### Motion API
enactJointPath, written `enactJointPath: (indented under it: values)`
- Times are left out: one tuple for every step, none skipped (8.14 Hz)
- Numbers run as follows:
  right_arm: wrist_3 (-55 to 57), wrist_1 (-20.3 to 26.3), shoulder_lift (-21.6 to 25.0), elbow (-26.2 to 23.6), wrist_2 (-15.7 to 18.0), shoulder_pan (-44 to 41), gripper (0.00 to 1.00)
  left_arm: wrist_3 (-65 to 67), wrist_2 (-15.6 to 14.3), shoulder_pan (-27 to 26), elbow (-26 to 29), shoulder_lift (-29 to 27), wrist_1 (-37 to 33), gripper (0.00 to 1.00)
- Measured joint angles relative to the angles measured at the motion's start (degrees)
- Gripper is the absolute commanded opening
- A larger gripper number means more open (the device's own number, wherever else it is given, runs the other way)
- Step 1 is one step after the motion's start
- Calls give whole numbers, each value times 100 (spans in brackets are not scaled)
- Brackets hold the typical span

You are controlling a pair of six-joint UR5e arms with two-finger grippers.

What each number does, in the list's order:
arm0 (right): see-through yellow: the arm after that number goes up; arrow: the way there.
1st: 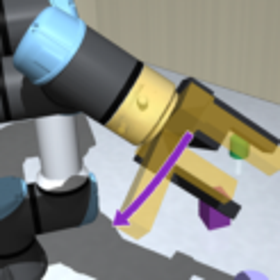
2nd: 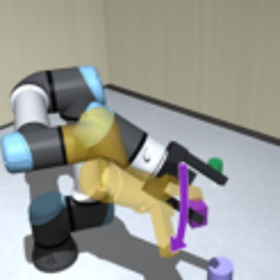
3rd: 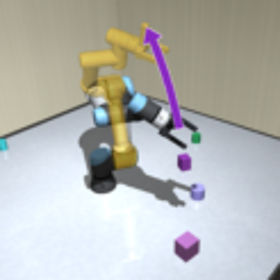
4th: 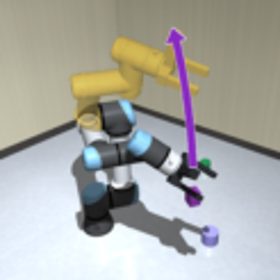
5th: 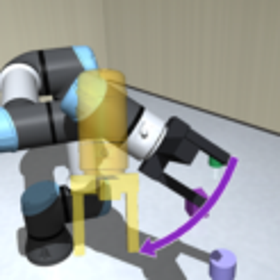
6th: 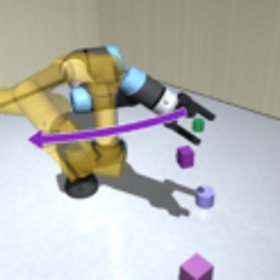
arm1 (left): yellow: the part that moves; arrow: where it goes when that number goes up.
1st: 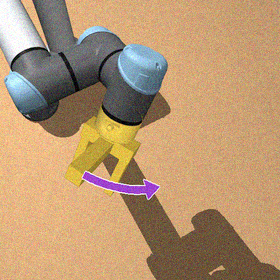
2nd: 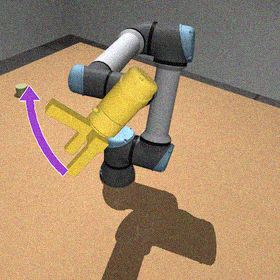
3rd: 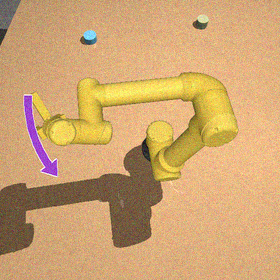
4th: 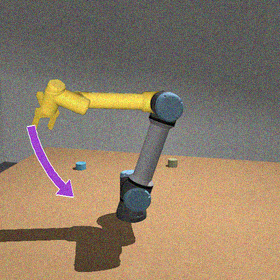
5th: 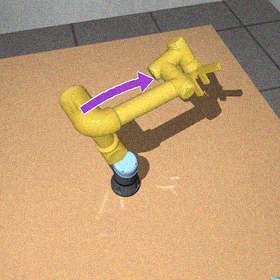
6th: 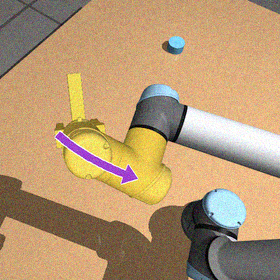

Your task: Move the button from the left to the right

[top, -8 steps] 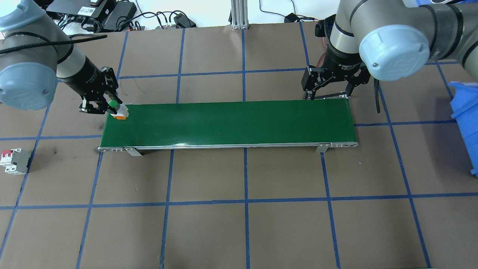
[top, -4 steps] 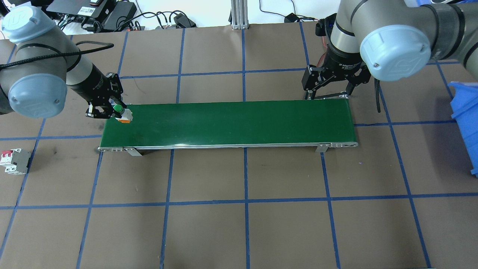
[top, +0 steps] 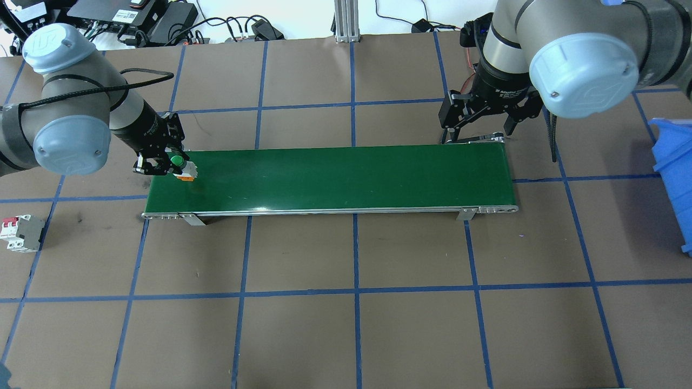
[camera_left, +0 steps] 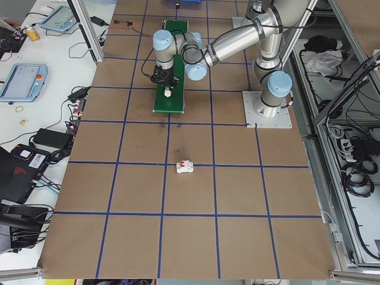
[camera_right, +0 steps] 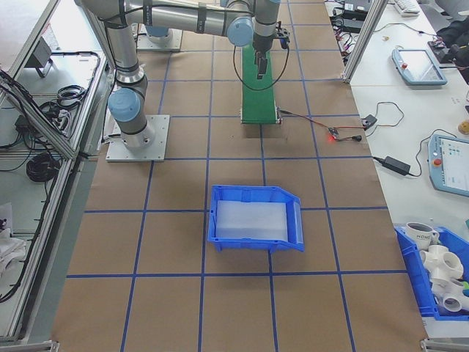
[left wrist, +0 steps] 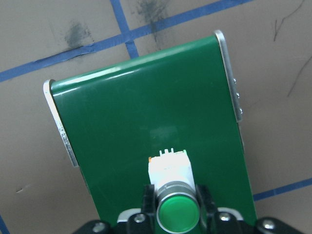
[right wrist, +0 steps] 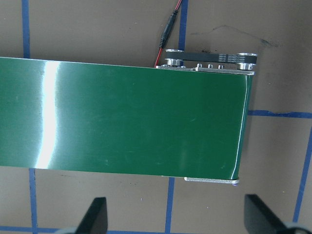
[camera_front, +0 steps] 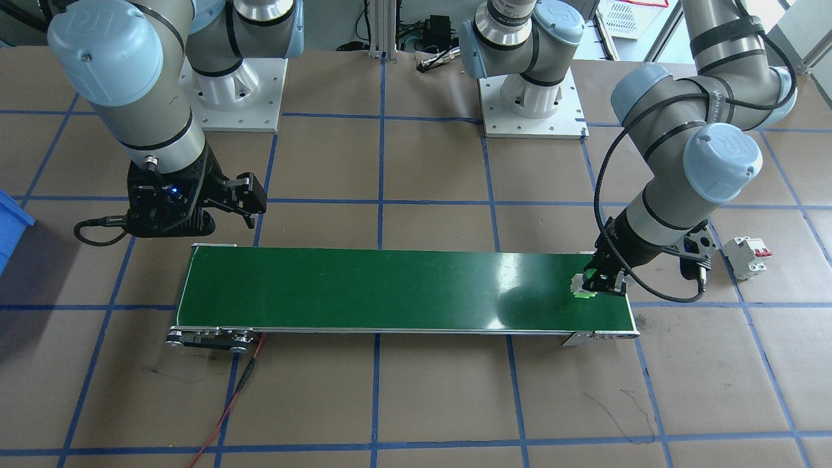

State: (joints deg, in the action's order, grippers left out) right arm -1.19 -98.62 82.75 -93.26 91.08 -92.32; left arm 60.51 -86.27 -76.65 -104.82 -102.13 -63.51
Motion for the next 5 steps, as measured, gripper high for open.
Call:
enactJointPath:
  values:
    - [2,9,23,-7,-16,-3,100,-8,-1,0,0,-42,3,75]
    - [3,14,34,-39,-35,-6,100,-16,-9,1,0,-73,5,86]
    - [1,11,36,-97,-39,-15,100,-23,-39,1,-2,-91,5,100]
    - [1,-4,38,-140,-43,-27,100,-27,-59,1,-3,-104,5,100]
    - [3,-15,39,-161,-47,-35,100,-26,-68,1,-3,-109,5,100]
